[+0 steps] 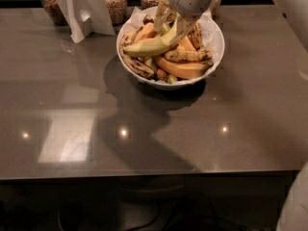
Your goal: Pick banana from white bowl
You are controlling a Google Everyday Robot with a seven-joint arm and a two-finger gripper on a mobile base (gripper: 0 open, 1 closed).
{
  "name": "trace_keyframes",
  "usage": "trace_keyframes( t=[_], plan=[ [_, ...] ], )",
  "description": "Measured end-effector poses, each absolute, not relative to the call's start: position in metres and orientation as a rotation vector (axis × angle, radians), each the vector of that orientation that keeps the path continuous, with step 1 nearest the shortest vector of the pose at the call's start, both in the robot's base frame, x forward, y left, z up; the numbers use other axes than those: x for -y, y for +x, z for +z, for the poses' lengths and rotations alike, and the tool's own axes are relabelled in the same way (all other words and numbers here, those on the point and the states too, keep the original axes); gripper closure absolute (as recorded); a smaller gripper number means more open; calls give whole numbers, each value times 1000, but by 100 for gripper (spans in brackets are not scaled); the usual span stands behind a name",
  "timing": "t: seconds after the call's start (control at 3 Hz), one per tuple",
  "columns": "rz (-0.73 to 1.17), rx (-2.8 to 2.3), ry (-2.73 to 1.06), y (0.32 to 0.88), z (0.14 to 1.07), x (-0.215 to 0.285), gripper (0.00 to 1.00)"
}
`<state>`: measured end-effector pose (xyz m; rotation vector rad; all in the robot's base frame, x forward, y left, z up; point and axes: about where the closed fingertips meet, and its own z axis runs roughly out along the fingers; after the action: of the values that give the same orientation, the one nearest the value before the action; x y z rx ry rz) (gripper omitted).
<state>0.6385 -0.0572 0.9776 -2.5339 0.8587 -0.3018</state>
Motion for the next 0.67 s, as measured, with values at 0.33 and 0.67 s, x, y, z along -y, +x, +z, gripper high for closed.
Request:
trace_keyframes(
  t=[0.33,0.67],
  plan=[
    [-301,-866,-2552,640,973,59,56],
    [-316,-877,-2584,645,968,64,51]
  ],
)
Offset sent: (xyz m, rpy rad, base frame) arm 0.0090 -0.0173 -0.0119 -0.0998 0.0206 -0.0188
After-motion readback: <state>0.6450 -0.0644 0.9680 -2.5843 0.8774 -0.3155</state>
